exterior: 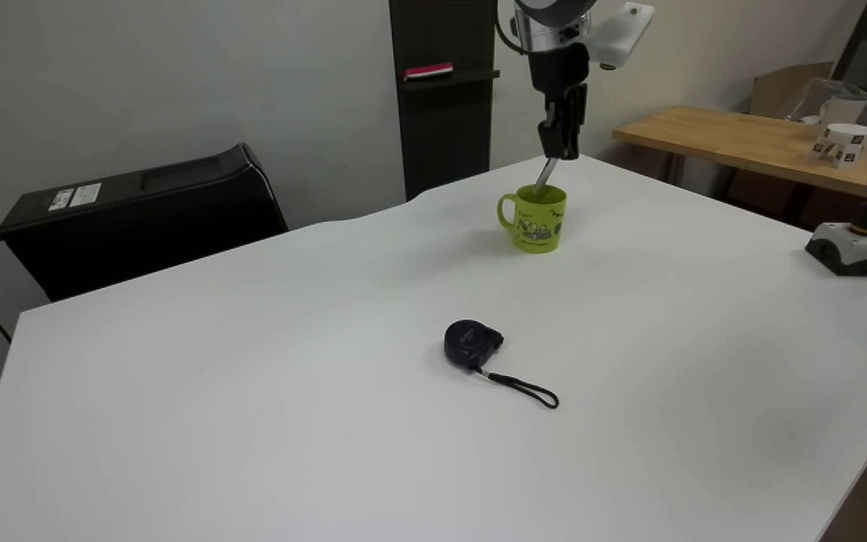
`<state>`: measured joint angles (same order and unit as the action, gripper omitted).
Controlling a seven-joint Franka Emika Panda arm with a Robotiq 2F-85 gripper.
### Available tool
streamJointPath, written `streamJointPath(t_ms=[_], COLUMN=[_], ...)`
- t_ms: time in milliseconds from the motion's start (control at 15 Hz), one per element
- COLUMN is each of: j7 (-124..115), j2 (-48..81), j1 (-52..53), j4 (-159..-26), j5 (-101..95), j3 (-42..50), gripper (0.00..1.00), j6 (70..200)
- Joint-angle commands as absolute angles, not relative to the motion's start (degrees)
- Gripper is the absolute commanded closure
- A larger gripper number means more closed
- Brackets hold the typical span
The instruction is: Take the marker out of the yellow mug
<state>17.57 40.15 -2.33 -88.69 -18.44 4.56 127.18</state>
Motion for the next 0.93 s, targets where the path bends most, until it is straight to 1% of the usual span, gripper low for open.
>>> streamJointPath(t_ms=[0, 600, 867], j7=[18.4, 26.9, 28.9], j2=[41.1, 42.9, 45.3], j1=[-2.9, -4.7, -4.1], j4=[-82.9, -73.5, -71.7], j5=[-17.5, -10.8, -9.1], j3=[4.1, -0.4, -2.5], gripper=[0.96, 0.96, 0.96], j6=[120.8, 105.5, 101.7])
